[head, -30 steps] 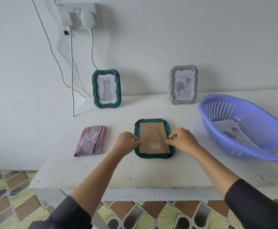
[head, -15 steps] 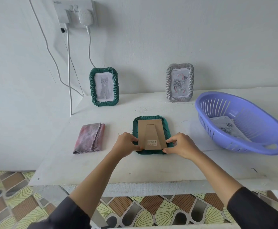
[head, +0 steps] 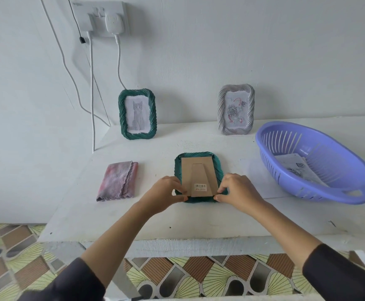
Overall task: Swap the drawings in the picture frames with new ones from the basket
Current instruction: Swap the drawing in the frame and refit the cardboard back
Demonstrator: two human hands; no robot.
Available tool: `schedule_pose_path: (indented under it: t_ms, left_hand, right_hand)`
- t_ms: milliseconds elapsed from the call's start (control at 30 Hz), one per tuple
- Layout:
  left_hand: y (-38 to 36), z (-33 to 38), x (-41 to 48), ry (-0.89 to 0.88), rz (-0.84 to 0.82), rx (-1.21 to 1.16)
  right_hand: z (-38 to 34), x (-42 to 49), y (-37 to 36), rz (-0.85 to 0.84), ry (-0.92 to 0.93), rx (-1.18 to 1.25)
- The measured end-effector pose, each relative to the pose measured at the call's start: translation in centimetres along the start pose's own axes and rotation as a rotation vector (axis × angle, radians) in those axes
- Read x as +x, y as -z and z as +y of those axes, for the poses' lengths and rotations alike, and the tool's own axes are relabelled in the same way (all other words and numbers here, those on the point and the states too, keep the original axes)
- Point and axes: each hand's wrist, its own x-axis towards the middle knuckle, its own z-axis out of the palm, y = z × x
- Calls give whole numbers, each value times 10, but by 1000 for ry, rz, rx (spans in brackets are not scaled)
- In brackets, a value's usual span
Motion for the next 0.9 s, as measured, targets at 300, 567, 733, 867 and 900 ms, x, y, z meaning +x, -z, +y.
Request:
schedule_pose_path:
  t_ms: [300, 567, 733, 867, 900]
  left_hand:
    - [4, 7, 3, -95, -85, 266]
    - [1, 3, 7, -109, -58, 225]
    - [-1, 1, 8, -85, 3, 108]
    - [-1, -3, 12, -48, 29, 8]
    - [0, -4, 13, -35, 29, -24]
  right_hand:
    - [-2, 3, 1, -105, 91, -76]
    - [-1, 3, -2, -80, 155, -104]
    - [2, 2, -5, -22, 137, -56]
    - [4, 2, -10, 11, 58, 36]
    - [5, 1, -11, 14, 40, 68]
